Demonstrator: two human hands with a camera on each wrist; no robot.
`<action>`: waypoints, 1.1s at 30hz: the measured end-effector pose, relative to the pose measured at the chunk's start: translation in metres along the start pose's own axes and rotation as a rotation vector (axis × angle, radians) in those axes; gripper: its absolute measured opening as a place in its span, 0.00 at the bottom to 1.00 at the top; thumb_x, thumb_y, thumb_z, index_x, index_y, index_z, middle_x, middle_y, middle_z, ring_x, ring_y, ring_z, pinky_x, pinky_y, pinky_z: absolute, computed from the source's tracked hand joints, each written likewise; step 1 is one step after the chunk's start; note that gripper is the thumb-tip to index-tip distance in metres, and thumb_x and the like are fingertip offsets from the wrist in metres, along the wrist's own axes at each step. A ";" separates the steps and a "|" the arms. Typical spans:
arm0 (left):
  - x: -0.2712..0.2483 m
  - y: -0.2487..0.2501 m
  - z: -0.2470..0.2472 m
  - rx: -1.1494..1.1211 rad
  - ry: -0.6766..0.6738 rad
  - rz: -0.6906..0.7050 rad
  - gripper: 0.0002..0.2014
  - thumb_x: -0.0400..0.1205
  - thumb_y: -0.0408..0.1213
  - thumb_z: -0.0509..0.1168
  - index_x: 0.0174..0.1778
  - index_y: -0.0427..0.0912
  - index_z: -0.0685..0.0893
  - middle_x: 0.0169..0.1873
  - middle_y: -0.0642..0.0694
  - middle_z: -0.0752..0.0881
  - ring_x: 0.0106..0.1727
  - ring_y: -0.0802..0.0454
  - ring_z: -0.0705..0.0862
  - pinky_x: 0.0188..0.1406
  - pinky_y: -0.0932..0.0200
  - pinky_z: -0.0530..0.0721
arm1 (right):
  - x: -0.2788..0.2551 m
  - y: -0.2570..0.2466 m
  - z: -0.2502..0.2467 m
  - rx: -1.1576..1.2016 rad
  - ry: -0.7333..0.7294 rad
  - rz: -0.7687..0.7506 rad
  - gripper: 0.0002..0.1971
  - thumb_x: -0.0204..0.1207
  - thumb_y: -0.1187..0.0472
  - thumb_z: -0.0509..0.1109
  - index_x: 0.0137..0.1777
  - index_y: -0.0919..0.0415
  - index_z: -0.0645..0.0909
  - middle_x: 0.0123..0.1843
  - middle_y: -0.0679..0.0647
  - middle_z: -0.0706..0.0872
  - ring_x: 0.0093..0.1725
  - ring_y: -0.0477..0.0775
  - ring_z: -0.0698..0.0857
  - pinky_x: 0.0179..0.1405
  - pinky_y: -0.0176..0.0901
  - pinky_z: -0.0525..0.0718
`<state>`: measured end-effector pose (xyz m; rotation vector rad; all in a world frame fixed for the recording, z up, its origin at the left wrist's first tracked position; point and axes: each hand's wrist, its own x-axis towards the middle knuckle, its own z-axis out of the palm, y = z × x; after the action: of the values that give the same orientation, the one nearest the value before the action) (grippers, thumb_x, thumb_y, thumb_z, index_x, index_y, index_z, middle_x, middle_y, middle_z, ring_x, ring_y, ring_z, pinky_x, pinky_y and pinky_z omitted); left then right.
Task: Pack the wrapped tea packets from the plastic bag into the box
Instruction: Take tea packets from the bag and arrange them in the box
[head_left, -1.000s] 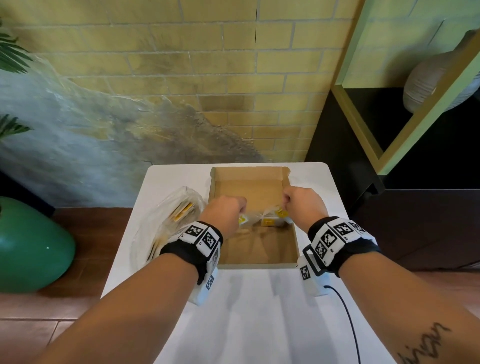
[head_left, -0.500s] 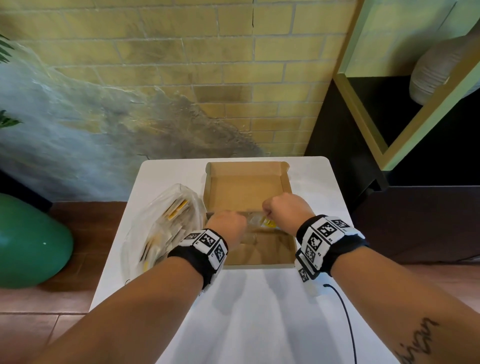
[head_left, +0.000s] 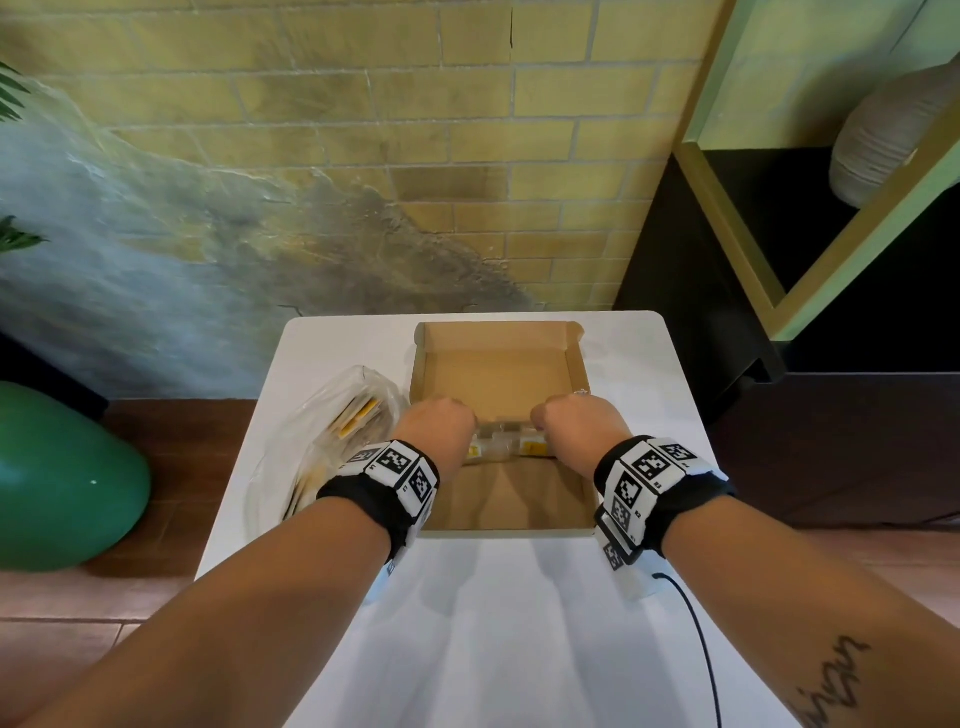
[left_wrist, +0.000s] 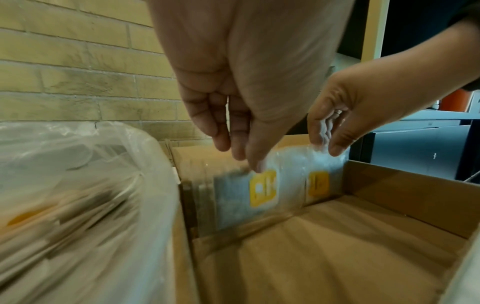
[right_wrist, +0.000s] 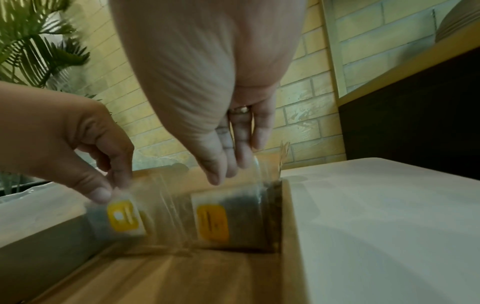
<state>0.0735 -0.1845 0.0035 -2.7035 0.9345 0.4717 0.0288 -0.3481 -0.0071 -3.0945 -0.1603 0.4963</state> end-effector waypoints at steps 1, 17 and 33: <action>0.001 -0.001 0.001 0.000 0.006 0.002 0.10 0.80 0.26 0.59 0.51 0.39 0.84 0.48 0.43 0.84 0.49 0.47 0.81 0.47 0.58 0.80 | 0.000 0.000 0.001 0.004 0.000 0.002 0.15 0.74 0.77 0.57 0.54 0.62 0.79 0.49 0.59 0.83 0.50 0.62 0.83 0.41 0.47 0.78; 0.007 -0.008 0.009 0.142 -0.017 -0.015 0.11 0.81 0.29 0.57 0.53 0.42 0.83 0.52 0.44 0.85 0.57 0.45 0.79 0.55 0.53 0.76 | -0.003 0.001 0.004 -0.028 0.043 0.020 0.18 0.73 0.78 0.57 0.58 0.63 0.79 0.52 0.59 0.83 0.56 0.63 0.81 0.49 0.48 0.80; 0.007 -0.007 0.007 0.203 0.034 -0.103 0.09 0.80 0.33 0.59 0.50 0.48 0.83 0.46 0.50 0.84 0.53 0.47 0.78 0.59 0.47 0.67 | -0.003 0.005 0.004 -0.117 0.064 0.045 0.15 0.74 0.76 0.58 0.54 0.63 0.82 0.53 0.58 0.84 0.56 0.62 0.81 0.48 0.46 0.78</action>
<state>0.0820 -0.1807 -0.0045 -2.5673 0.8005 0.2938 0.0254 -0.3529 -0.0096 -3.2298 -0.1246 0.4026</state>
